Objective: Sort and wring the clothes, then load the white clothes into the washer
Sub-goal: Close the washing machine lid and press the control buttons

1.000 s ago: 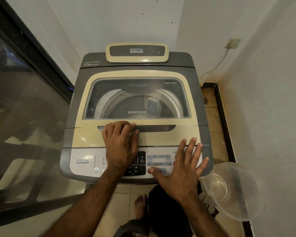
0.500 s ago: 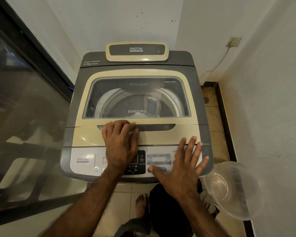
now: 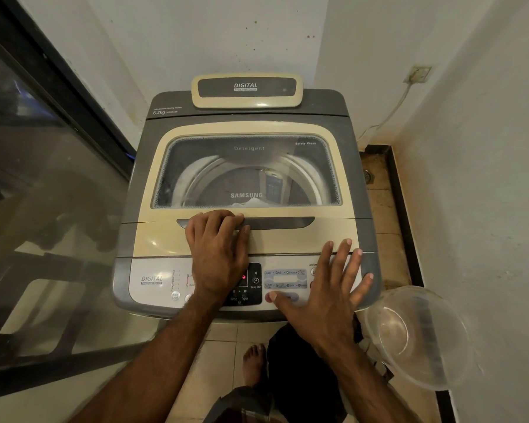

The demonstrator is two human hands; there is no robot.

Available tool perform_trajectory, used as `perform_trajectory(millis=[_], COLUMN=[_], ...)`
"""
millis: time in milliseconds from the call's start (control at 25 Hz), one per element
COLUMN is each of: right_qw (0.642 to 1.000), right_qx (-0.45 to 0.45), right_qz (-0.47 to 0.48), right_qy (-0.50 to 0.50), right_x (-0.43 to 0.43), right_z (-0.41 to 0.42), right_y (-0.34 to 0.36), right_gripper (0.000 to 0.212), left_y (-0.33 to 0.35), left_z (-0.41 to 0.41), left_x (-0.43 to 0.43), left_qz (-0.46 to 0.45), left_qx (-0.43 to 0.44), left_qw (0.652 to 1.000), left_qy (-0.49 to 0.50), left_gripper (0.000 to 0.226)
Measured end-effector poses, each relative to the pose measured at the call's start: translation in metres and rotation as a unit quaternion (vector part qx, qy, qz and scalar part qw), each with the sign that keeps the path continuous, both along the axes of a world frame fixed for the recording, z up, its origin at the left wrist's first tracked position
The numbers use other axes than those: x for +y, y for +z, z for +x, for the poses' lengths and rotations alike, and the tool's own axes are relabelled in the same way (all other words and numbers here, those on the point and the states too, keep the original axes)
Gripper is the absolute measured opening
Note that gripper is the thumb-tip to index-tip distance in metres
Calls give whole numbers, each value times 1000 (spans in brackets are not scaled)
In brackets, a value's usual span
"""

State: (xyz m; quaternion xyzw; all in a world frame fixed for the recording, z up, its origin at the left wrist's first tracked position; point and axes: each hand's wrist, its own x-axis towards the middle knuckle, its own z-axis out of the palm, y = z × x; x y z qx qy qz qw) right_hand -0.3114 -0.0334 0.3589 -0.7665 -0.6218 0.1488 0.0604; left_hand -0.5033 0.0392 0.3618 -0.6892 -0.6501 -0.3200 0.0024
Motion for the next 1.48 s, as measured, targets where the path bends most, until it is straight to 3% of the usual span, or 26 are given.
perform_trajectory(millis=[440,600,680,880,1480], right_qw=[1000,990,983,977,984], right_qx=[9,58,105,146,104], right_qz=[20,120,146,148,132], right_qy=[-2,37,44,42,67], right_x=[-1,-14,-14,-12,-12], right_z=[1,45,65,69,77], right_y=[-1,-6,-9,-15,-23], right_gripper=[137,85,72,66,66], left_y=[0,0,-1,0,6], left_z=[-1,-2,-3,-1,-1], left_x=[0,-1,-1,-1,-3], left_qz=[5,-5,-5,3,0], left_qx=[-5,-4,-2,-1,-30], left_qw=[1000,1000,1000,1000,999], left_qy=[0,-2,-2,-8,-15], left_gripper=[26,26,26,25,28])
